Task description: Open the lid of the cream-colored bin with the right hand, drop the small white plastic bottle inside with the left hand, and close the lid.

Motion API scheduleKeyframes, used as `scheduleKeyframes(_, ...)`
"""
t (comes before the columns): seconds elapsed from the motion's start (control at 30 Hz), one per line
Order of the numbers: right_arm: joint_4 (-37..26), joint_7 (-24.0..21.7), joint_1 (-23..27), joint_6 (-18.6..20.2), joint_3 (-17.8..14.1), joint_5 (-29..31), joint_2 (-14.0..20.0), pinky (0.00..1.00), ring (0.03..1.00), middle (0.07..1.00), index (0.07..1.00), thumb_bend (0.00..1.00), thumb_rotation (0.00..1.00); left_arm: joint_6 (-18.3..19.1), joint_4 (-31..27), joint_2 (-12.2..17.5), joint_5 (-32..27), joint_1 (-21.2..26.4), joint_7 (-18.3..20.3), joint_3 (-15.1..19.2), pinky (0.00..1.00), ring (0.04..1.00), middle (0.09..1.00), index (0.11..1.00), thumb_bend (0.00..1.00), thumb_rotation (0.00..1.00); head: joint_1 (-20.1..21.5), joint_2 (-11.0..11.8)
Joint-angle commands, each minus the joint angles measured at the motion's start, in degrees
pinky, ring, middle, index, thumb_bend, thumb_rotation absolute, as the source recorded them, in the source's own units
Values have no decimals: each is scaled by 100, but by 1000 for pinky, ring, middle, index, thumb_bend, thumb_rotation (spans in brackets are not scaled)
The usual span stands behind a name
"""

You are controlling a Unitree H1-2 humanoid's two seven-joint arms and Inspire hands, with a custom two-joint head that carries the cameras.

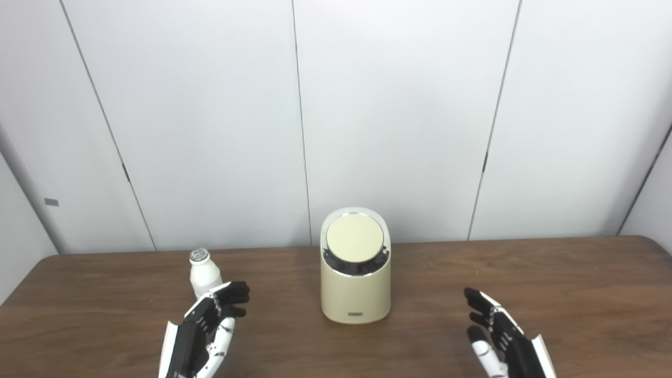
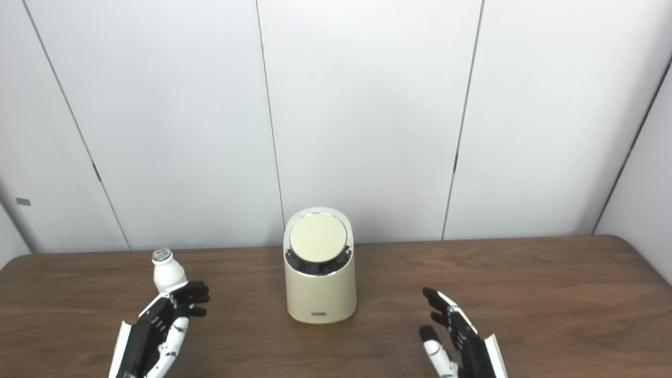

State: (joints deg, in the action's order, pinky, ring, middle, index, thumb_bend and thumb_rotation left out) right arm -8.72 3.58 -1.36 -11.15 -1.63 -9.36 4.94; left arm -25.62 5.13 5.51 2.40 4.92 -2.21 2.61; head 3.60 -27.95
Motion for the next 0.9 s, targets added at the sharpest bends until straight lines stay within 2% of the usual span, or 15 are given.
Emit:
scheduleKeyframes(0.0, -319, -99, 387, 52, -18, 67, 96, 829, 886, 879, 841, 541, 798, -125, 83, -50, 18, -158, -50, -27, 615, 706, 727, 718, 200, 550, 8, -4)
scheduleKeyframes(0.1, -520, -182, 624, 464, -3, -99, 203, 824, 889, 886, 853, 662, 813, -118, 50, -70, 33, -160, -50, -28, 611, 700, 725, 719, 212, 564, 12, -27)
scheduleKeyframes(0.23, -668, -304, 967, 985, 34, -363, 379, 854, 908, 905, 887, 747, 809, -120, 50, -109, 9, -145, -44, -43, 616, 701, 722, 717, 205, 560, -13, -16)
scheduleKeyframes(0.3, -764, -347, 1140, 1248, 46, -427, 393, 853, 905, 897, 887, 844, 716, -125, 53, -129, 57, -141, -63, -44, 615, 703, 725, 719, 200, 537, -13, -18)
scheduleKeyframes(0.53, -1018, -567, 1727, 2244, 223, -837, 449, 882, 919, 922, 925, 930, 660, -122, 85, -164, 65, -117, -69, -70, 614, 701, 725, 715, 183, 499, -16, 17)
scheduleKeyframes(0.6, -1074, -642, 1906, 2521, 274, -933, 462, 859, 923, 936, 937, 952, 643, -121, 87, -172, 64, -116, -59, -80, 614, 702, 724, 716, 182, 498, -29, -3)
scheduleKeyframes(0.8, -996, -752, 2420, 3102, 526, -1428, 512, 825, 903, 924, 940, 951, 637, -119, 75, -211, 131, -113, -97, -79, 610, 694, 719, 709, 202, 546, -37, -22)
scheduleKeyframes(0.87, -885, -766, 2619, 3253, 582, -1529, 475, 815, 896, 918, 937, 944, 619, -121, 82, -220, 145, -109, -106, -81, 609, 693, 718, 707, 194, 532, -37, -16)
